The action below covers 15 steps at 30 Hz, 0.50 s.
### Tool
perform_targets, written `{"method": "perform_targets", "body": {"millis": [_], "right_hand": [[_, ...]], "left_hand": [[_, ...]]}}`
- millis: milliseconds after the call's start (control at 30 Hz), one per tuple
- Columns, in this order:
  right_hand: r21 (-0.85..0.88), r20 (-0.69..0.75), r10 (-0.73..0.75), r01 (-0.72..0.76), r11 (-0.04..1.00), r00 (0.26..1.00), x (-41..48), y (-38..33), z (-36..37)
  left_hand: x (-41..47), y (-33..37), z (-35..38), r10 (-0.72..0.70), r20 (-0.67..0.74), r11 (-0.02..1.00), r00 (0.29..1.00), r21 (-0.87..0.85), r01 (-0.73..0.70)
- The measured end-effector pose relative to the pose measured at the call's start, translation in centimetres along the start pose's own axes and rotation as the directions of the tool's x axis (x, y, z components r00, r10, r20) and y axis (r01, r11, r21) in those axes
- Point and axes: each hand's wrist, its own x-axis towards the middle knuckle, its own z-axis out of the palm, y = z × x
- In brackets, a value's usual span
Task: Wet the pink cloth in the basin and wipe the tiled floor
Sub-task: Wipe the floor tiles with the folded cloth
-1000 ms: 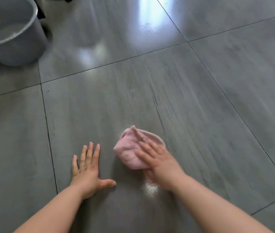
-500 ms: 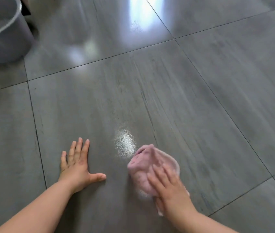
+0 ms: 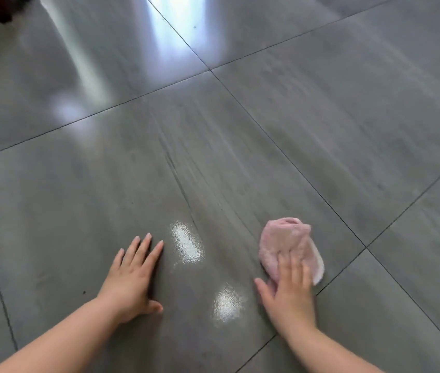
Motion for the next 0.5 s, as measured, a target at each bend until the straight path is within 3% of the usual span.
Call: {"method": "perform_targets", "body": {"millis": [33, 100, 133, 200, 233, 300, 367, 433, 467, 500], "right_hand": [[-0.08, 0.026, -0.185, 0.186, 0.979, 0.982, -0.9, -1.0, 1.2], [-0.231, 0.147, -0.485, 0.507, 0.831, 0.862, -1.9, -1.5, 2.8], [-0.239, 0.23, -0.543, 0.588, 0.773, 0.808, -1.7, -1.1, 2.6], [-0.24, 0.262, -0.636, 0.687, 0.686, 0.726, -0.1, 0.8, 1.3], [-0.254, 0.24, -0.627, 0.671, 0.697, 0.742, 0.9, 2.3, 0.4], [-0.241, 0.135, -0.489, 0.507, 0.827, 0.862, 2.8, 6.0, -1.3], [-0.123, -0.035, -0.221, 0.215, 0.969, 0.975, 3.3, 9.0, -3.4], [0.031, -0.108, 0.146, -0.144, 0.989, 0.983, 2.9, 9.7, -4.5], [0.092, -0.036, 0.317, -0.312, 0.945, 0.948, 2.7, 8.8, -4.7], [0.094, -0.011, 0.392, -0.39, 0.916, 0.92, 2.6, 7.8, -4.4]], "left_hand": [[0.3, 0.1, 0.1, -0.005, 0.011, 1.0, 1.0, 0.017, 0.004], [0.4, 0.1, 0.1, -0.015, 0.021, 1.0, 1.0, 0.023, 0.014], [0.3, 0.1, 0.1, -0.018, 0.022, 1.0, 1.0, 0.019, 0.018], [0.3, 0.0, 0.2, -0.014, 0.022, 1.0, 1.0, 0.026, 0.013], [0.2, 0.0, 0.1, -0.01, 0.028, 0.999, 1.0, 0.033, 0.009], [0.1, -0.1, 0.0, -0.008, 0.04, 0.999, 0.999, 0.042, 0.006], [0.2, -0.2, -0.1, -0.01, 0.032, 0.999, 0.999, 0.046, 0.009], [0.1, -0.1, -0.2, -0.008, 0.038, 0.999, 0.999, 0.053, 0.006], [0.1, 0.0, -0.3, -0.009, 0.047, 0.998, 0.999, 0.056, 0.007], [0.1, 0.1, -0.3, -0.011, 0.053, 0.998, 0.999, 0.059, 0.008]]}}
